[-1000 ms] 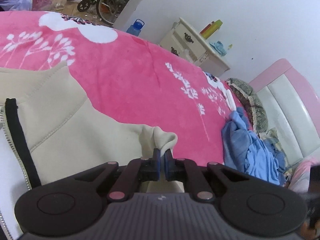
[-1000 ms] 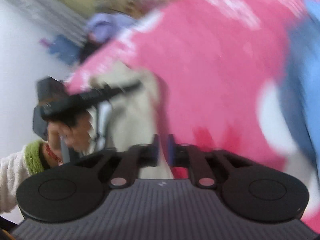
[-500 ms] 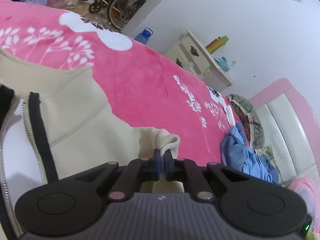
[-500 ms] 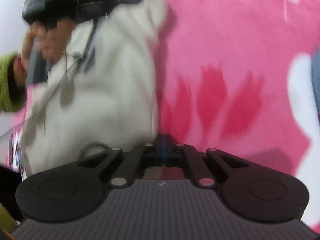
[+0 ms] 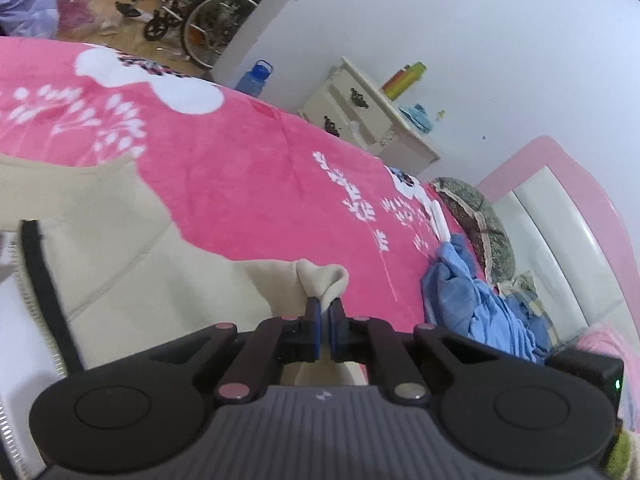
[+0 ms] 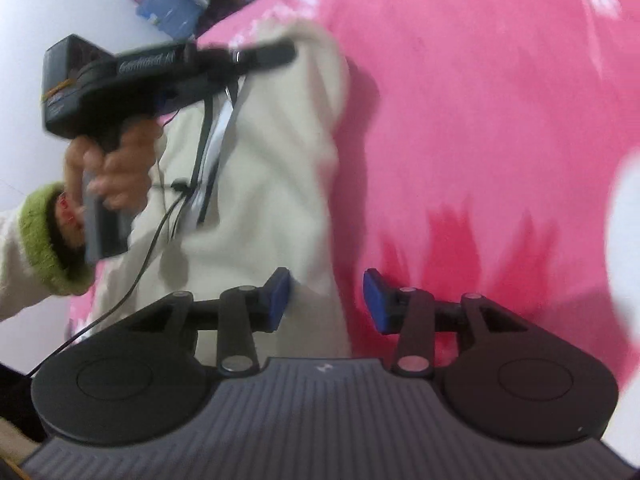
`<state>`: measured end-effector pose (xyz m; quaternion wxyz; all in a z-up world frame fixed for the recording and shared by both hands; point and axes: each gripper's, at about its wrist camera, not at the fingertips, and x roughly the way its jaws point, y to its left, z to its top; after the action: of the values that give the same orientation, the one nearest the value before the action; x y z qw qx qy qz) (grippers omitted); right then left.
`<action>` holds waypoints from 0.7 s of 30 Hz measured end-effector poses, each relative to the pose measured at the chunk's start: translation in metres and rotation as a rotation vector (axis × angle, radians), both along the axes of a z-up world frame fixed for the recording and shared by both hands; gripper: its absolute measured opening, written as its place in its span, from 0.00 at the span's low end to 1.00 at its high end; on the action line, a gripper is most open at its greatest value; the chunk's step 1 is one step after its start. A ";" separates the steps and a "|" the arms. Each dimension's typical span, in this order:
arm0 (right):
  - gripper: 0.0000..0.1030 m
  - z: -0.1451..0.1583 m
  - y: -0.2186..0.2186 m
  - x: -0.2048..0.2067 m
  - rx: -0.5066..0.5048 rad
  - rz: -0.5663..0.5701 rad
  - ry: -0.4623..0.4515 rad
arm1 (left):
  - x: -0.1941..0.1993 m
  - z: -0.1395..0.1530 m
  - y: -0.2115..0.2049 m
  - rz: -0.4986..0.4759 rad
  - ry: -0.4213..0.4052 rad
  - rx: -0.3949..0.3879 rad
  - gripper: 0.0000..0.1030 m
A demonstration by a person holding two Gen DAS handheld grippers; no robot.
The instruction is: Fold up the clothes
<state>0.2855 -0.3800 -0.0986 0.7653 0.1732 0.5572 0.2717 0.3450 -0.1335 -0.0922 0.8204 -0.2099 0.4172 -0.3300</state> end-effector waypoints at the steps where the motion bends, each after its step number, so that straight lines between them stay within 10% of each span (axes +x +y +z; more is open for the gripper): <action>1: 0.29 -0.002 -0.007 -0.008 0.016 -0.016 0.026 | 0.002 -0.003 -0.006 -0.002 0.003 -0.003 0.05; 12: 0.19 0.012 0.009 -0.043 -0.157 -0.065 -0.038 | 0.006 -0.046 -0.083 -0.078 -0.108 0.243 0.08; 17: 0.31 0.018 0.017 -0.045 -0.177 -0.111 -0.042 | 0.009 -0.041 -0.080 -0.065 -0.061 0.221 0.11; 21: 0.40 0.032 -0.027 -0.077 -0.140 -0.220 -0.020 | 0.017 -0.028 -0.062 0.003 0.035 0.117 0.46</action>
<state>0.2089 -0.4068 -0.0670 0.8061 0.1767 0.5450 0.1482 0.3621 -0.1954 -0.1207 0.8244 -0.1677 0.4496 -0.3002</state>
